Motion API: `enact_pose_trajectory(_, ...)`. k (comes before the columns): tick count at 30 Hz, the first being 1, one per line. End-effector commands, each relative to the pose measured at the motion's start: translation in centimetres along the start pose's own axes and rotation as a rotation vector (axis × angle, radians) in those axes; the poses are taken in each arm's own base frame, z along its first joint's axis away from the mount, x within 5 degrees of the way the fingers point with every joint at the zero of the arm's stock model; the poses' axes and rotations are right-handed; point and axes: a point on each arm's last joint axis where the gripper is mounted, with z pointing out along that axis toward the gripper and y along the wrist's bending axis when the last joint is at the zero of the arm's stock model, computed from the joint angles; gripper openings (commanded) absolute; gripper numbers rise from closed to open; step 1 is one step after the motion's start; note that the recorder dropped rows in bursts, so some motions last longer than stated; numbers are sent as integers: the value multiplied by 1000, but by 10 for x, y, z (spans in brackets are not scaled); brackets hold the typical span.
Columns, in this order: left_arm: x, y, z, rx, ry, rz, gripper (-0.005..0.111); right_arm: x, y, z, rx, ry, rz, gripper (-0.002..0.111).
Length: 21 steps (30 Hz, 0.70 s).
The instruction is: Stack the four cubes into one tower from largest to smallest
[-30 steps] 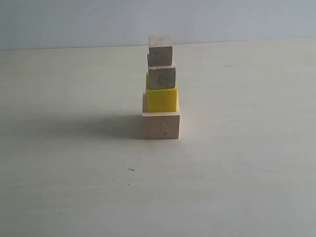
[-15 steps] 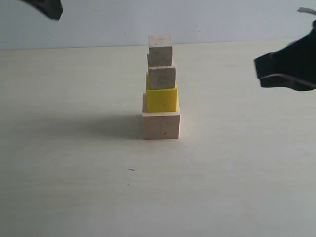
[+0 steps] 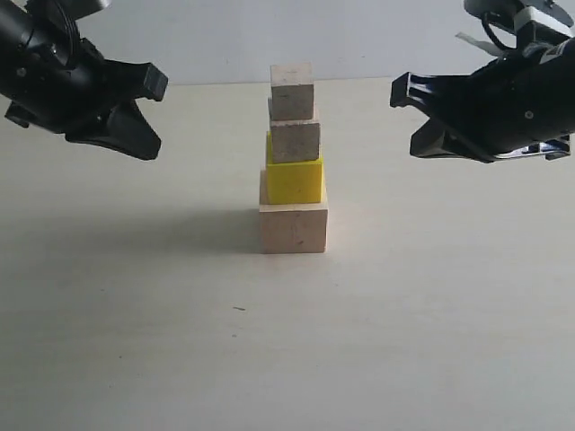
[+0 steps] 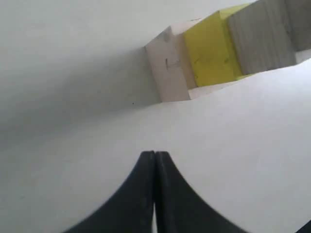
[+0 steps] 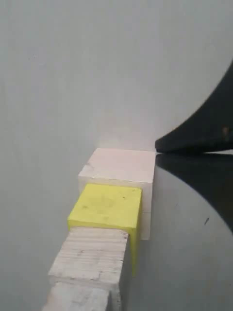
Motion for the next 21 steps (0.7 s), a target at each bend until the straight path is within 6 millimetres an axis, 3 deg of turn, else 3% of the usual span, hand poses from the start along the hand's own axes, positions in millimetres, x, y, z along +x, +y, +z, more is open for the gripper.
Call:
enact_pose_trajectory(1, 6, 2, 8, 31, -40, -4, 0, -8, -6, 1, -54, -15, 45, 0)
enact_pose_trajectory(4, 11, 6, 15, 18, -40, -19, 0, -13, -7, 10, -132, -21, 50, 0)
enact_pose_trajectory(7, 18, 8, 19, 17, -24, -32, 0, -13, -7, 31, -202, -7, 15, 0)
enact_pose_trajectory(12, 26, 6, 8, 12, -61, 15, 0, -9, -6, 53, -286, 51, 24, 0)
enact_pose_trajectory(16, 29, 3, -2, 8, -108, 61, 0, -9, -5, 59, -338, 42, 17, 0)
enact_pose_trajectory(21, 29, 0, -8, 19, -132, 56, 0, -16, -21, 59, -339, 32, 40, 0)
